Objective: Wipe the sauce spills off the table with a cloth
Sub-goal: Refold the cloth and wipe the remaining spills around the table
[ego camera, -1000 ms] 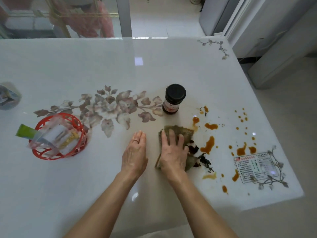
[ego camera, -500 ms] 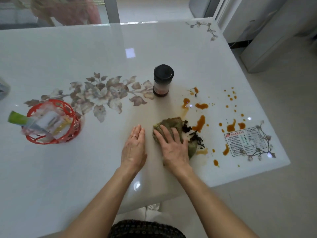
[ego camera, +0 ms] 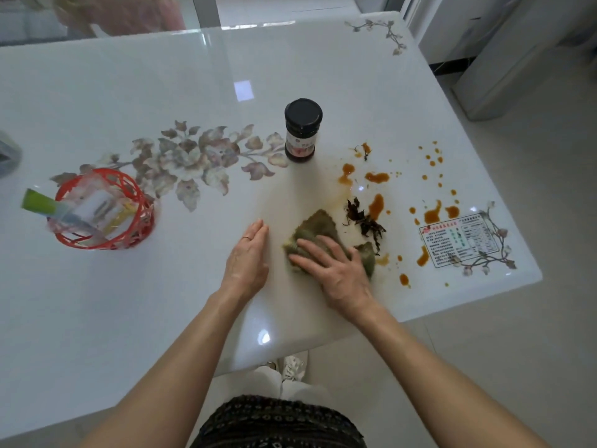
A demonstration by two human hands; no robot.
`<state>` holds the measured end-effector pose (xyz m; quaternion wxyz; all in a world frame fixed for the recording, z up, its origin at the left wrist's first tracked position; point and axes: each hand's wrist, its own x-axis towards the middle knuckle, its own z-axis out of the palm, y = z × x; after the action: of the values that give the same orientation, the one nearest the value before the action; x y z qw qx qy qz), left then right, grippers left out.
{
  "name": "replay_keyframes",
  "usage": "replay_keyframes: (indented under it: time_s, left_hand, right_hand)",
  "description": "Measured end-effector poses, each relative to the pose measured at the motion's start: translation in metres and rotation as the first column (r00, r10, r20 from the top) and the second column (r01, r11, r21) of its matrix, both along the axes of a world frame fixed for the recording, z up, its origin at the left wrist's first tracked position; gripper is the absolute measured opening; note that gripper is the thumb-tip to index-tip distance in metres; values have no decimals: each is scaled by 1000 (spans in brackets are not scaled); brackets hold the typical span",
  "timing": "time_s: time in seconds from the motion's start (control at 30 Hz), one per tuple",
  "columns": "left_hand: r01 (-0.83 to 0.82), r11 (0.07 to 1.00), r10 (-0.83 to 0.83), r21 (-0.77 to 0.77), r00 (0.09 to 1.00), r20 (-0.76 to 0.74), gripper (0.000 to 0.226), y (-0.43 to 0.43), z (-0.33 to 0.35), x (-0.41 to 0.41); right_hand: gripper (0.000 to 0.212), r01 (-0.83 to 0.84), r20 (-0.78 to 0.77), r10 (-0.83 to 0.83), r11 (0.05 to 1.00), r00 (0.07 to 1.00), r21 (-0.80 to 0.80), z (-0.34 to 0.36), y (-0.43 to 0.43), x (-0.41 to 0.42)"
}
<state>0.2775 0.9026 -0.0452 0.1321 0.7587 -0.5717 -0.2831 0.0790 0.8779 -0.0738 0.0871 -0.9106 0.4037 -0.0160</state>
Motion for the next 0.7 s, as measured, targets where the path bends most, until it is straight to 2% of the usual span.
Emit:
replay_keyframes:
  time_s: [0.1,0.17,0.23,0.3,0.37,0.47,0.53,0.57,0.63,0.7]
  left_hand:
    - [-11,1000,11,5,1000,-13,77,5,-2,-1]
    - [-6,1000,6,2,1000,-2,76,6,-3,-3]
    - [-4,1000,4,0,1000,14,74,6,-3,-4]
    - [2,1000,-3,15,1000,27,72,7,-3,-9]
    - [4,1000,-5,20,999,33,73,8,-3,-13]
    - [3,1000,-3,21,1000,17,73,5,-2,-9]
    - [-2,999,3,41,1000,-15,72,2,5,-3]
    - [-5,999,7,48,1000,-29,70,1,9,0]
    - [-16,999,18,45,999,-47,67,-2,14,5]
    - [-33,998,36,49,998,-58,66,-3,15,6]
  right_hand:
    - [69,219,10,-222,966,975,139,15,-16,9]
    - [65,242,61,-256,954,965,176,20,0,25]
    - [61,92,107,-102,991,989,93,11,27,25]
    - [67,-56,87,54,998,995,22,-5,38,4]
    - [74,-87,68,88,996,994,-15,-8,23,-14]
    - [71,163,107,-174,981,979,103,8,-4,-12]
    - [63,229,171,-261,956,950,184,16,3,6]
    - [58,194,208,-229,965,951,177,16,13,16]
    - [46,33,245,-58,994,968,106,6,42,32]
    - [46,-116,220,108,993,969,24,-7,64,34]
